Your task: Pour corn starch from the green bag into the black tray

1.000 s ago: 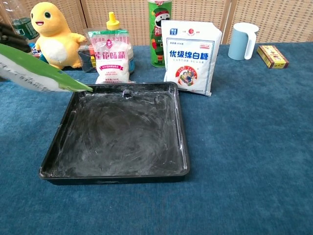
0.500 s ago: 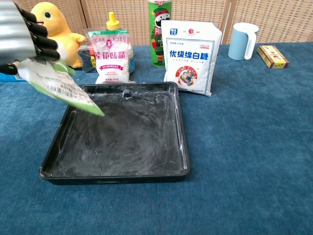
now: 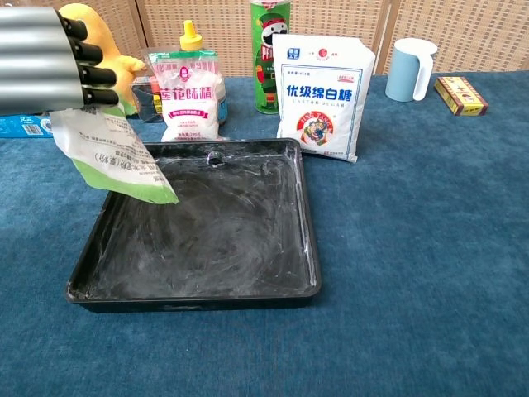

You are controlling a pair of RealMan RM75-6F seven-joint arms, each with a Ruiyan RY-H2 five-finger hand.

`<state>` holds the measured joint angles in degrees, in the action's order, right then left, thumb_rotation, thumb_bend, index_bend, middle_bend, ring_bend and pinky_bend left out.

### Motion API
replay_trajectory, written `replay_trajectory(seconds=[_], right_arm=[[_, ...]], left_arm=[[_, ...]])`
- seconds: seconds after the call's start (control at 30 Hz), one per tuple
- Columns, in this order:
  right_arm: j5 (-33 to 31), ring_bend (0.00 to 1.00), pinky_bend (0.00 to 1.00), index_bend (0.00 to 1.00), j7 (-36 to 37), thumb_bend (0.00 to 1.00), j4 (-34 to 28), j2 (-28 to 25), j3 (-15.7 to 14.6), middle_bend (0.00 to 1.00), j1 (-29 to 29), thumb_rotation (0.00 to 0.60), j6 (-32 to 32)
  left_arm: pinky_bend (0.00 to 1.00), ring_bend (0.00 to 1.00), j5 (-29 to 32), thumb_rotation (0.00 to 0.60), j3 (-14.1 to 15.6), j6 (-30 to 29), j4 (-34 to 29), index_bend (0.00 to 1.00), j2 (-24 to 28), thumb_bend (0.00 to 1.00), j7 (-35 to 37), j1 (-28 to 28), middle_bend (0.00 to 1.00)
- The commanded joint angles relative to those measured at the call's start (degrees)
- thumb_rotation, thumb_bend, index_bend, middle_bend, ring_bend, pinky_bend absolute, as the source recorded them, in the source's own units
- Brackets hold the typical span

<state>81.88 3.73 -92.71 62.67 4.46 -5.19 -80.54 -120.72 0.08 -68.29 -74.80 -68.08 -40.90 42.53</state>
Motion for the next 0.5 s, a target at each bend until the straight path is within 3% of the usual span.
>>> replay_trajectory(seconds=[0.03, 0.5], right_arm=[[-0.04, 0.01, 0.16, 0.00, -0.14, 0.00, 0.08, 0.08, -0.02, 0.00, -0.05, 0.600, 0.11], [-0.05, 0.01, 0.16, 0.00, -0.32, 0.00, 0.17, 0.21, -0.07, 0.00, -0.10, 0.600, 0.17]], left_arm=[[0.63, 0.58, -0.75, 0.600, -0.28, 0.77, -0.61, 0.73, 0.61, 0.44, -2.03, 0.72, 0.65], [0.63, 0.58, -2.29, 0.600, -0.81, 8.10, -6.41, 0.80, 2.98, 0.46, -11.60, 3.31, 0.68]])
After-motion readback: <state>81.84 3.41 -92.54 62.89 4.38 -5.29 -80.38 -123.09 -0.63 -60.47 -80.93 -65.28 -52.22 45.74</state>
